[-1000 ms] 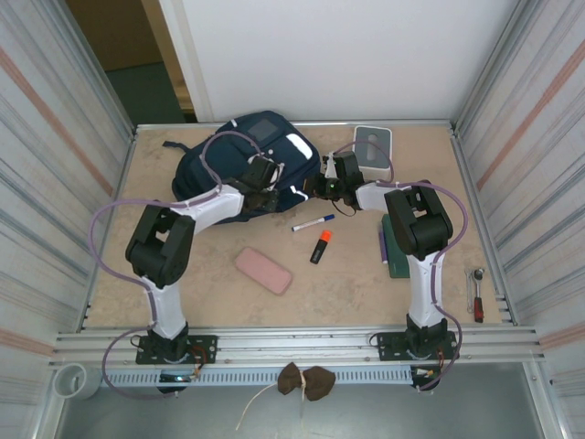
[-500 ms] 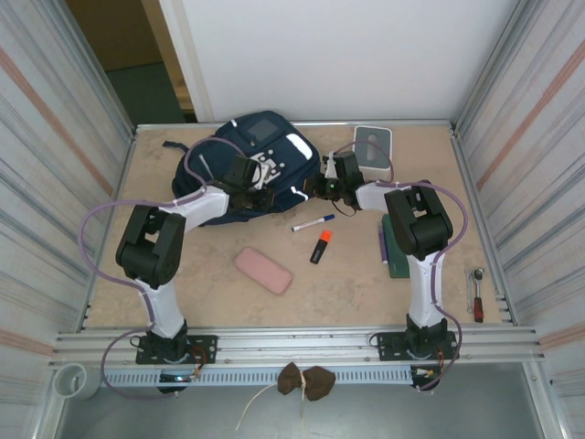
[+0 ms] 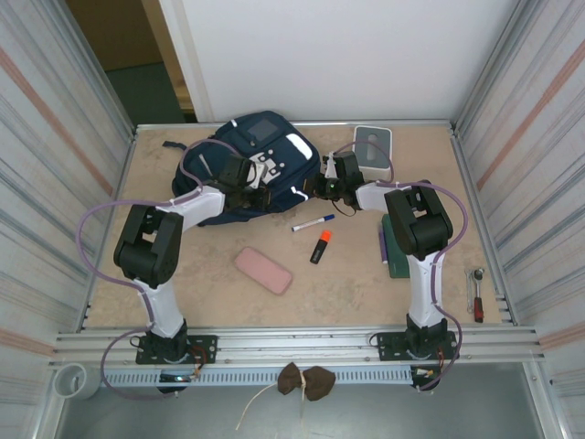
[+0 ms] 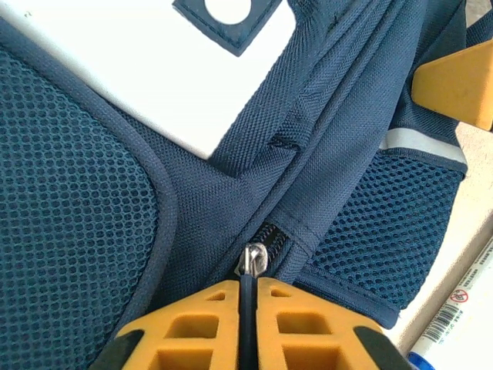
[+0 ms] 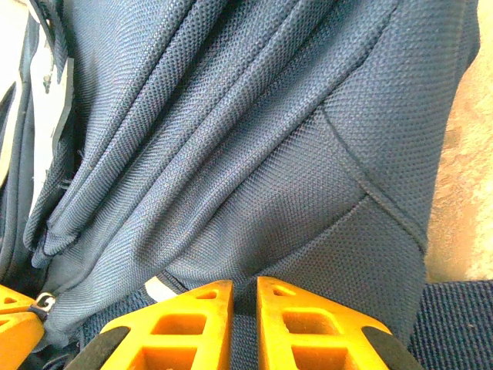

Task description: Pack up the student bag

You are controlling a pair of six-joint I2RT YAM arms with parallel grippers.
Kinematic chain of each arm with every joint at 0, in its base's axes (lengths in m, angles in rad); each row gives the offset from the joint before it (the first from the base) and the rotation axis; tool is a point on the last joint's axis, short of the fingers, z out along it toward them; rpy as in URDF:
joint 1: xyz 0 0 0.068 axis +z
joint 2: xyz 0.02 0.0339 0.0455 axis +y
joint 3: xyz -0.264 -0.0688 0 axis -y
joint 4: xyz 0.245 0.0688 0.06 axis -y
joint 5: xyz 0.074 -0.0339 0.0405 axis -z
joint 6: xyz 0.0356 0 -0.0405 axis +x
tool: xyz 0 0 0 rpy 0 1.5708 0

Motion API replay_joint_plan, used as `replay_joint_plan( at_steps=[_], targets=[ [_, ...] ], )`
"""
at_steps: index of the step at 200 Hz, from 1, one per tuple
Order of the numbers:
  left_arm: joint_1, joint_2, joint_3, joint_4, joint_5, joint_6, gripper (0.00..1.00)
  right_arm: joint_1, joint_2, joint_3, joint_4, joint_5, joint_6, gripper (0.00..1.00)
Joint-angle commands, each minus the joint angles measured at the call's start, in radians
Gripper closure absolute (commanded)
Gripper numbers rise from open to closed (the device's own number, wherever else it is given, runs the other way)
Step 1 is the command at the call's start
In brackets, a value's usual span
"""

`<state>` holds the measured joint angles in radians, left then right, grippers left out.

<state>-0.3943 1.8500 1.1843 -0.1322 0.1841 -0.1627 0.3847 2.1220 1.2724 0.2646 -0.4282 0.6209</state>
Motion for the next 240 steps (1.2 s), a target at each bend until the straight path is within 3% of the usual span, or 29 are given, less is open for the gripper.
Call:
replay_joint_plan(
  at_steps=[1, 17, 83, 139, 174, 205, 224, 240],
  targets=[
    [0.018, -0.021, -0.016, -0.024, -0.023, 0.001, 0.93, -0.014, -0.009, -0.003, -0.089, 0.009, 0.004, 0.84],
    [0.019, -0.031, -0.023, -0.022, -0.023, 0.005, 1.00, -0.024, -0.036, -0.004, -0.087, -0.009, 0.001, 0.81],
    [0.021, -0.154, -0.132, 0.178, 0.079, -0.003, 1.00, 0.037, -0.194, -0.017, -0.122, 0.015, -0.020, 0.55],
    [0.035, -0.213, -0.178, 0.233, 0.113, -0.011, 1.00, 0.121, -0.121, 0.094, -0.217, 0.113, 0.064, 0.46],
    [0.035, -0.213, -0.193, 0.234, 0.136, -0.003, 1.00, 0.130, -0.021, 0.184, -0.197, 0.098, 0.134, 0.45],
    [0.034, -0.215, -0.197, 0.214, 0.127, 0.009, 1.00, 0.133, 0.050, 0.272, -0.269, 0.173, 0.140, 0.46],
    [0.035, -0.222, -0.194, 0.190, 0.110, 0.021, 1.00, 0.134, 0.062, 0.277, -0.275, 0.231, 0.137, 0.54],
    [0.035, -0.223, -0.186, 0.150, 0.077, 0.036, 1.00, 0.132, 0.068, 0.282, -0.281, 0.268, 0.126, 0.70]
  ],
)
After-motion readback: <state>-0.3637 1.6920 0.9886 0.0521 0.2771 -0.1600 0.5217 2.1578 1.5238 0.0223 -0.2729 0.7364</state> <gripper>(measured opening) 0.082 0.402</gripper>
